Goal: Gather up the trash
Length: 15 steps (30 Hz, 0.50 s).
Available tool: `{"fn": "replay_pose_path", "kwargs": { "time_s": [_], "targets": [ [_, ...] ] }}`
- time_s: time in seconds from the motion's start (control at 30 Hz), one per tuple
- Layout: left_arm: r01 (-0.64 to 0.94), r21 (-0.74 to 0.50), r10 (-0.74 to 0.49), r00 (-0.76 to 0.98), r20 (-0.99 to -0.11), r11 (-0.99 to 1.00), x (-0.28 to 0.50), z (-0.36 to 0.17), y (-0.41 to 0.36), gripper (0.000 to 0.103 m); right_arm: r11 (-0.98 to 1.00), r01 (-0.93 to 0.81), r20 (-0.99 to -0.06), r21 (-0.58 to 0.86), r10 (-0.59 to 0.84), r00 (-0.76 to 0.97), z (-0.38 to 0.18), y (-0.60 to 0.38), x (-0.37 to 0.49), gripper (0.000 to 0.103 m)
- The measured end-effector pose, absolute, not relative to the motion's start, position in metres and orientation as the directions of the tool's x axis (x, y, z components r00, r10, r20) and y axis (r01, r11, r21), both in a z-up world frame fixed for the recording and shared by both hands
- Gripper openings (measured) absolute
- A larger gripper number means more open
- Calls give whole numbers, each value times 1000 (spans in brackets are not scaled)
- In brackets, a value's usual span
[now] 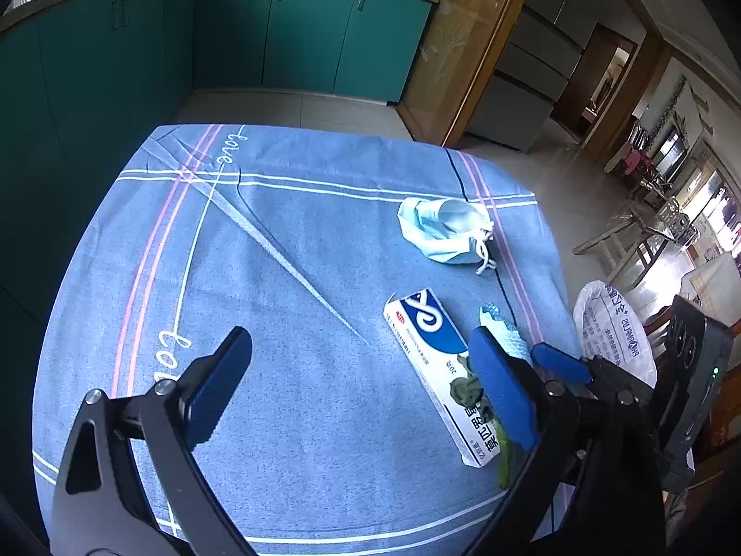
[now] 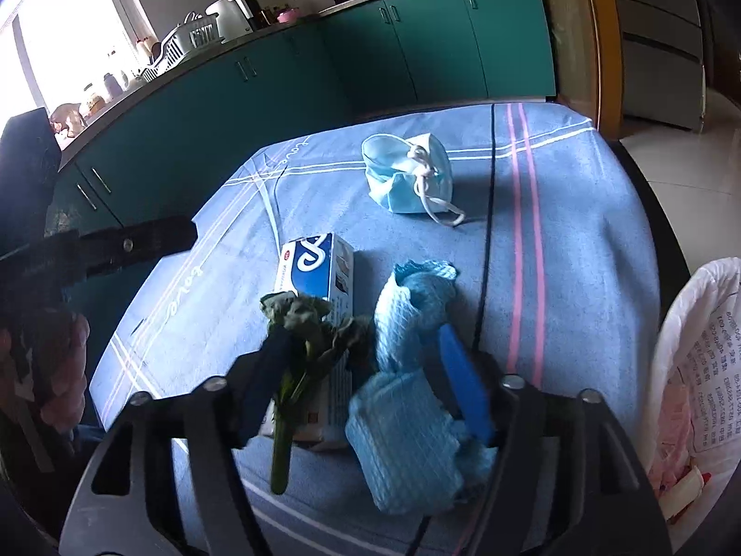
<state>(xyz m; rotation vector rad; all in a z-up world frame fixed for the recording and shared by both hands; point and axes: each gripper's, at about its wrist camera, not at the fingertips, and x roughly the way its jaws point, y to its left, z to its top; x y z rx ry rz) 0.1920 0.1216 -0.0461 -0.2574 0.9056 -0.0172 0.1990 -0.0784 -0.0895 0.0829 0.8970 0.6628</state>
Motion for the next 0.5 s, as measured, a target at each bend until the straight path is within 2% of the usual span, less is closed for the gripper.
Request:
{"fn": "replay_pose_path", "kwargs": {
  "time_s": [0.3,0.4,0.5],
  "targets": [
    [-112,-249,-129,618,-776,962,190,-47,130,95,783,-516,-700,347,583,413,-96,-66,198,70],
    [-121,-252,-128,610,-782,960,190,-49,132,95,771,-526,-697,359,596,399,-97,-64,196,60],
    [-124,-253,-132,595,-793,960,192,-52,132,95,751,-539,-686,380,620,381,-95,-64,194,46]
  ]
}}
